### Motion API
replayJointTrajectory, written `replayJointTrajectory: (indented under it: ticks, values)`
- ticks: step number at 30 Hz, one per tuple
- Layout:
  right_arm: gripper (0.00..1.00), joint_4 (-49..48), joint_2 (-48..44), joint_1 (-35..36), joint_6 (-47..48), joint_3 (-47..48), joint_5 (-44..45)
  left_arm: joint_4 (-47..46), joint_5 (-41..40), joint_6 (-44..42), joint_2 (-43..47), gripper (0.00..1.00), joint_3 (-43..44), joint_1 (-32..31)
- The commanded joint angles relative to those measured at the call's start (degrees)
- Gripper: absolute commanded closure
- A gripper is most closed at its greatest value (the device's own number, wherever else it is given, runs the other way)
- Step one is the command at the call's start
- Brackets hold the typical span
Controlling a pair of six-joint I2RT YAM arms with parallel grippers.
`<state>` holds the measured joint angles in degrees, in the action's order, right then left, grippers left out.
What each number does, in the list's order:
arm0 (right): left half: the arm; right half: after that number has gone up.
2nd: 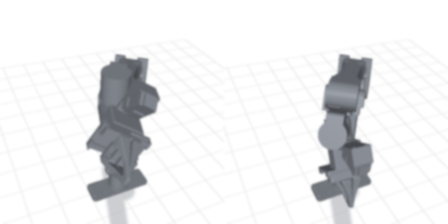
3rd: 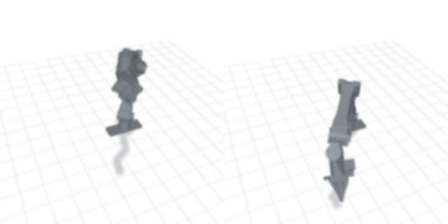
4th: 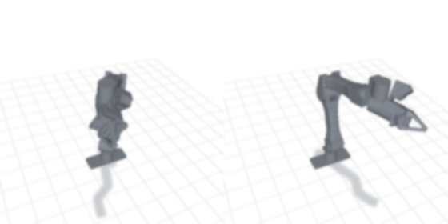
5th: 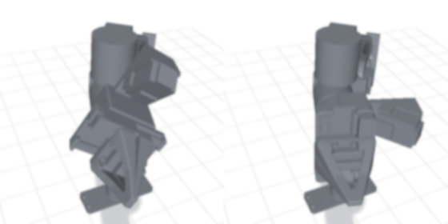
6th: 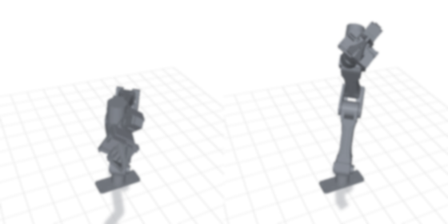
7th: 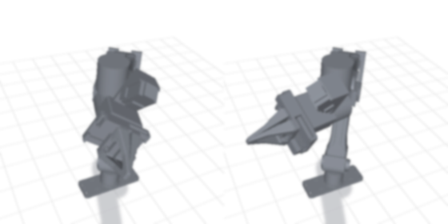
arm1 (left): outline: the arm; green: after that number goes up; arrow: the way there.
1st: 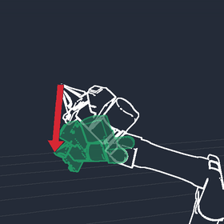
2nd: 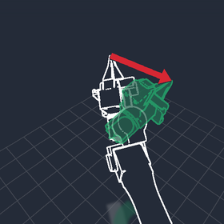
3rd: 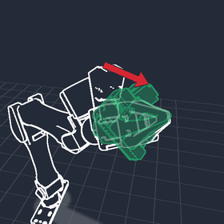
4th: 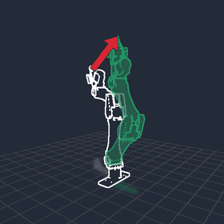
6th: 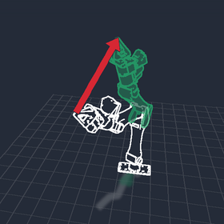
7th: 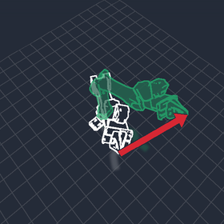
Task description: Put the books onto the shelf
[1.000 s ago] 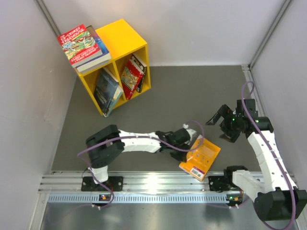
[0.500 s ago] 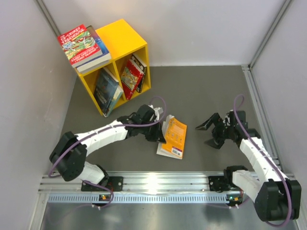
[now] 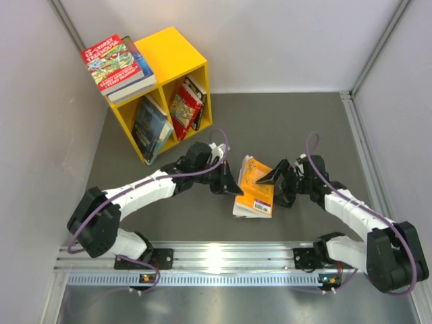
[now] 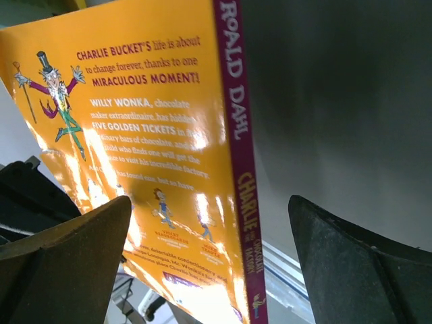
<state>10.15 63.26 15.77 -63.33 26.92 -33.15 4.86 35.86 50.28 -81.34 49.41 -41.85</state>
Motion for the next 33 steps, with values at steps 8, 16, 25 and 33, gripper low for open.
replayJointTrajectory:
  ticks: [8,16,25,33]
  values:
    - [0.62,-24.7,-0.2,0.8,-14.5,-5.4,-3.8,-11.9,2.9,5.3,3.7,1.00,-6.4,1.2]
    - [1.00,-41.8,2.7,2.6,-19.7,-0.8,-12.5,3.8,-1.0,-5.6,2.3,1.00,-0.8,1.2]
    - [1.00,-34.8,1.9,8.8,-10.7,10.3,-19.2,19.9,-11.9,-14.9,1.5,1.00,5.8,2.1]
    - [1.00,-13.3,-2.4,9.5,1.2,13.4,-16.3,23.4,-21.2,-14.3,6.0,0.02,3.3,3.8]
